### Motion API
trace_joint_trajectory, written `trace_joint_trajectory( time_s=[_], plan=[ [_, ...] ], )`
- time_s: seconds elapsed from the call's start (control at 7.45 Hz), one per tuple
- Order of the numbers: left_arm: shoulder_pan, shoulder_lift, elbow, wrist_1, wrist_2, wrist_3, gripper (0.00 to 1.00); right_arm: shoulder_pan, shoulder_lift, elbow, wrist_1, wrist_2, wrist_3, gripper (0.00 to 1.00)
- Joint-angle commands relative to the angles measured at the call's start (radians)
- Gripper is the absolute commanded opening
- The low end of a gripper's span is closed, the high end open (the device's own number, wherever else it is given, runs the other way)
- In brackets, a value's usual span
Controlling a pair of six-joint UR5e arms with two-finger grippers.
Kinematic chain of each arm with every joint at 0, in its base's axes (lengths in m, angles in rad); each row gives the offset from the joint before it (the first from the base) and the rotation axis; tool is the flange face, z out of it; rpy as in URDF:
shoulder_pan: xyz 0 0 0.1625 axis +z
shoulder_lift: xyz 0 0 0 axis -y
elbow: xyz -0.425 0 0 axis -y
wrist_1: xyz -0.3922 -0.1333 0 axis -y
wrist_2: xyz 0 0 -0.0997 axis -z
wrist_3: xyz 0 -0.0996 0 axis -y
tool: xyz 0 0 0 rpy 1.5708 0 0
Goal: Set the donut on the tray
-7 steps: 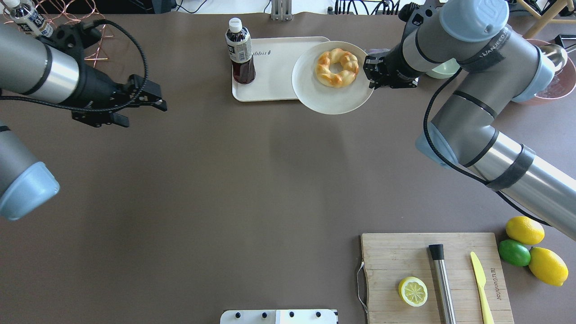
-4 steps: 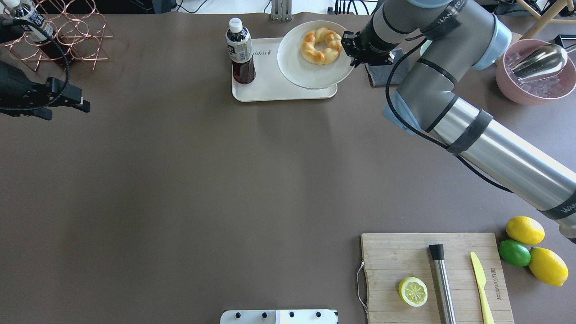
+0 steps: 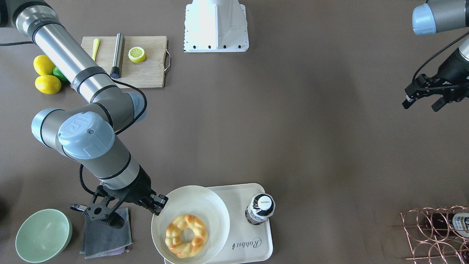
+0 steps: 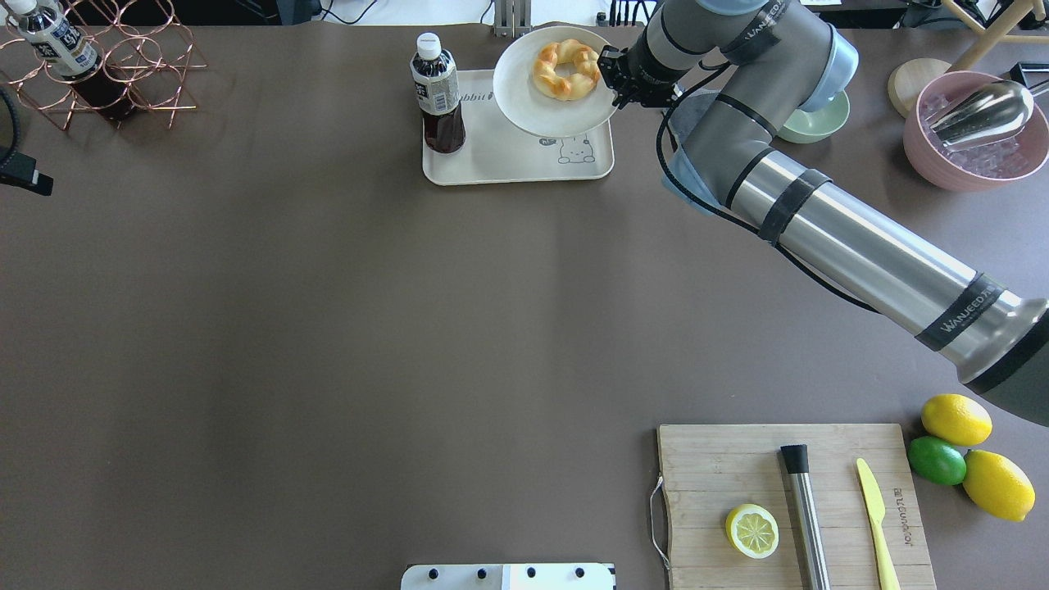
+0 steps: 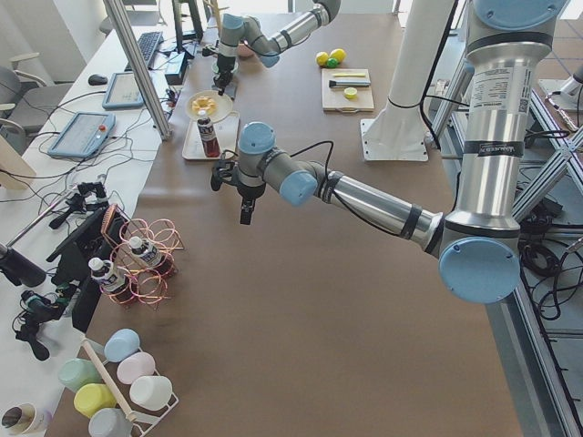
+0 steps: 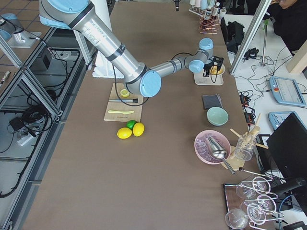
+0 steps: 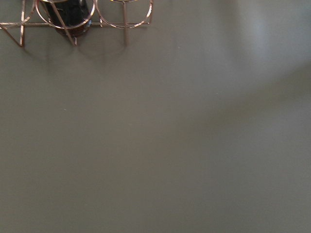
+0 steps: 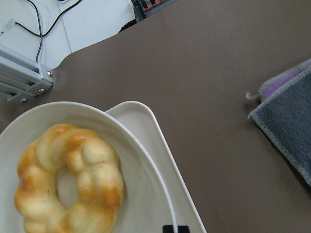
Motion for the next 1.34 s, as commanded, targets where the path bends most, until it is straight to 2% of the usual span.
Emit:
trace_joint_trajectory(
  time_s=[0.0, 0.13, 0.4, 0.54, 0.67, 0.94, 1.07, 1.21],
  plan=[
    [-0.068, 0.003, 0.052, 0.001, -0.003, 0.115, 0.98, -0.029, 0.061, -0.110, 0.033, -0.023, 0.003, 0.00],
    [-0.072, 0.003, 0.062, 0.001, -0.003, 0.118, 0.98, -0.049, 0.062, -0.116, 0.036, -0.052, 0.005, 0.00],
    [-0.100, 0.032, 0.077, 0.002, -0.002, 0.191, 0.98, -0.059, 0.064, -0.121, 0.072, -0.055, 0.003, 0.00],
    [-0.123, 0.035, 0.091, 0.002, -0.002, 0.217, 0.98, -0.059, 0.062, -0.119, 0.073, -0.057, 0.003, 0.52],
    [-0.141, 0.037, 0.103, 0.010, -0.006, 0.253, 0.98, -0.051, 0.061, -0.087, 0.072, -0.075, -0.001, 1.00],
    [-0.225, 0.037, 0.123, 0.077, -0.078, 0.376, 0.98, -0.013, 0.048, -0.050, 0.062, -0.063, -0.030, 1.00],
    [-0.261, 0.037, 0.147, 0.097, -0.078, 0.439, 0.98, 0.005, 0.006, 0.021, 0.038, -0.028, -0.053, 1.00],
    [-0.299, 0.037, 0.182, 0.099, -0.080, 0.514, 0.98, 0.031, -0.046, 0.130, -0.053, 0.021, -0.096, 1.00]
  ],
)
